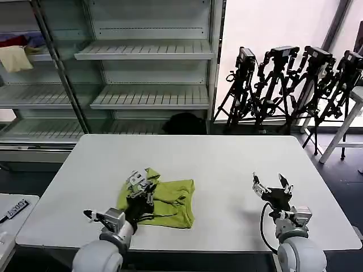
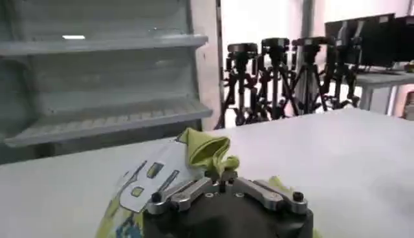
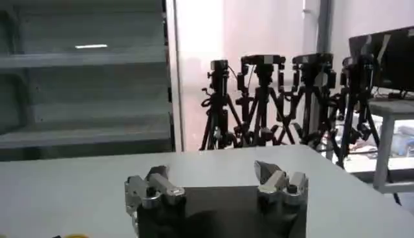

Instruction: Fold and organize the clothes.

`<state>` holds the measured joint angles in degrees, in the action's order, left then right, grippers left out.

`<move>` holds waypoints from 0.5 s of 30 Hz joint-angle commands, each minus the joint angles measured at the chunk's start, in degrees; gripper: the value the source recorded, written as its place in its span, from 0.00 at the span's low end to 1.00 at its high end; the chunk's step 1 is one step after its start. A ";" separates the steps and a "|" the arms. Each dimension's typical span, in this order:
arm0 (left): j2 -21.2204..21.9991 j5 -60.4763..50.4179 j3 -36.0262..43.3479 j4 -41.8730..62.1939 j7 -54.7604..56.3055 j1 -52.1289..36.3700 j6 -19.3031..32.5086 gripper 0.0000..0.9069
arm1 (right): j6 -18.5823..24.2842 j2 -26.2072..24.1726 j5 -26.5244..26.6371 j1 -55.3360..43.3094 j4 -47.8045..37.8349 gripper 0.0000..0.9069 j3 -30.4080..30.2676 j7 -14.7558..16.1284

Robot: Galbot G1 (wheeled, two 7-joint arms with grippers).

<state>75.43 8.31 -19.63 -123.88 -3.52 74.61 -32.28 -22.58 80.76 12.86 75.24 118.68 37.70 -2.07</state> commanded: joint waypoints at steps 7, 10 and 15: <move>3.90 0.08 9.24 6.88 4.21 -4.16 -0.92 0.01 | 0.07 -0.06 -0.28 -0.27 -0.53 1.00 0.04 0.03; 4.01 -0.57 9.90 7.22 4.54 -3.82 -0.96 0.01 | 0.07 -0.02 -0.32 -0.37 -0.67 1.00 0.01 -0.01; 3.76 -2.06 10.54 7.40 4.53 -2.58 -0.99 0.01 | 0.13 0.19 -0.37 -0.54 -0.83 1.00 -0.19 -0.09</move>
<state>78.36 7.47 -11.73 -118.27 0.08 72.04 -33.07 -22.50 80.89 12.55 74.70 117.88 37.56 -2.11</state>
